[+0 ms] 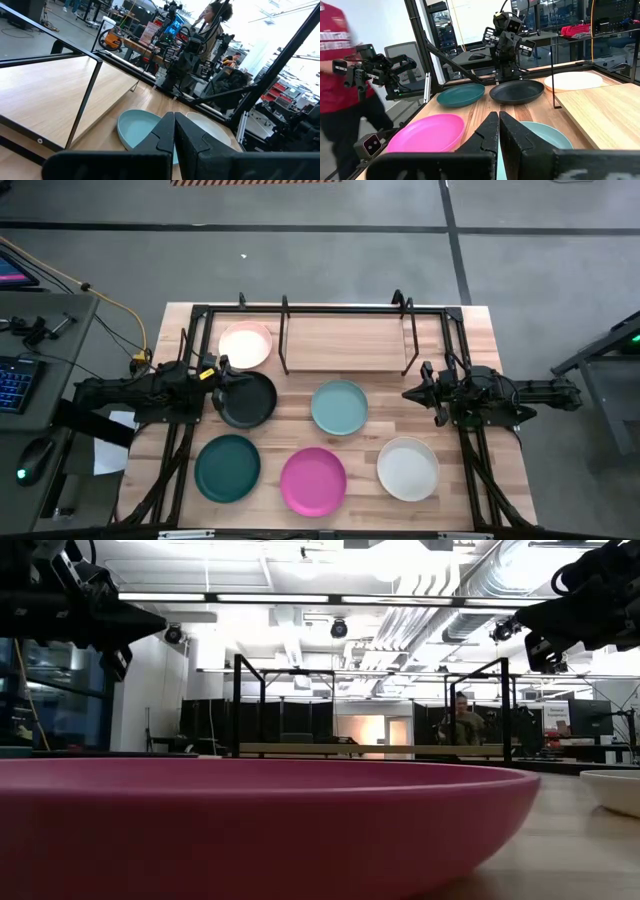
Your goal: Place and stack plates onto a shelf
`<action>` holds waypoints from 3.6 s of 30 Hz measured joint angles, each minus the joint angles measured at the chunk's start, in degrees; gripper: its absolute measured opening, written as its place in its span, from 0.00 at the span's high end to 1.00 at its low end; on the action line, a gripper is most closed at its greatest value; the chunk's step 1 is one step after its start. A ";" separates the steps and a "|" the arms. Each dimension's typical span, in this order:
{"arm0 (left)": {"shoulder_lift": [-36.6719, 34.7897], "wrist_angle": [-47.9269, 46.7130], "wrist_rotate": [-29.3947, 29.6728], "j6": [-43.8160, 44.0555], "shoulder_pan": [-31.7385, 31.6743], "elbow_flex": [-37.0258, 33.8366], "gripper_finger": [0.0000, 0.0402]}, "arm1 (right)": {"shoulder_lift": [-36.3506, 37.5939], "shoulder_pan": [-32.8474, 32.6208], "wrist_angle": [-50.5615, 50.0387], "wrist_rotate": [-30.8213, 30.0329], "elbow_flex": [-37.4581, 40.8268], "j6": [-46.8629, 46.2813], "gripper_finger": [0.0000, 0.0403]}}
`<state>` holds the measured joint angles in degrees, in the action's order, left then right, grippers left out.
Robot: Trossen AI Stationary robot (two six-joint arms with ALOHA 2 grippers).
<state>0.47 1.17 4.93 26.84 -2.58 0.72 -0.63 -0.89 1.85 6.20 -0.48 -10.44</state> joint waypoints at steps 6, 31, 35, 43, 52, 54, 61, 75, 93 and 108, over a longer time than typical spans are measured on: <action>-0.02 0.00 0.01 -0.01 0.00 0.01 1.00 | 0.01 0.00 -0.02 0.00 -0.01 0.00 1.00; -0.01 0.00 0.00 -0.01 0.00 0.01 1.00 | 0.01 0.00 0.00 -0.02 -0.01 0.00 1.00; 0.00 0.00 0.01 -0.01 -0.01 0.01 1.00 | 0.00 -0.01 -0.01 -0.02 -0.01 0.00 1.00; -0.01 0.01 0.02 -0.01 0.01 0.00 1.00 | -0.01 -0.01 -0.01 -0.01 -0.01 0.00 1.00; -0.01 0.01 0.02 -0.01 0.00 0.01 1.00 | -0.01 -0.01 0.00 -0.01 -0.01 0.00 1.00; -0.01 0.00 0.00 -0.01 0.01 0.00 1.00 | -0.01 0.00 -0.01 -0.01 -0.01 0.00 1.00; -0.02 0.00 0.01 -0.01 0.00 0.01 1.00 | 0.04 0.00 15.82 -7.19 -0.08 -12.30 1.00; 0.00 0.00 0.01 -0.01 0.00 0.00 1.00 | -20.81 -4.04 6.71 -14.60 -21.27 -33.08 0.97; -0.01 0.01 0.04 0.00 0.00 -0.01 1.00 | -81.31 -4.66 -33.35 -16.44 -48.10 -74.57 0.57; 0.00 0.01 0.11 -0.01 0.00 0.01 1.00 | -99.49 -2.84 -40.52 -13.87 -58.36 -74.41 0.65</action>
<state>0.46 1.18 5.04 26.84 -2.58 0.73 -100.12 -3.73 -38.68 -7.67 -58.83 -84.84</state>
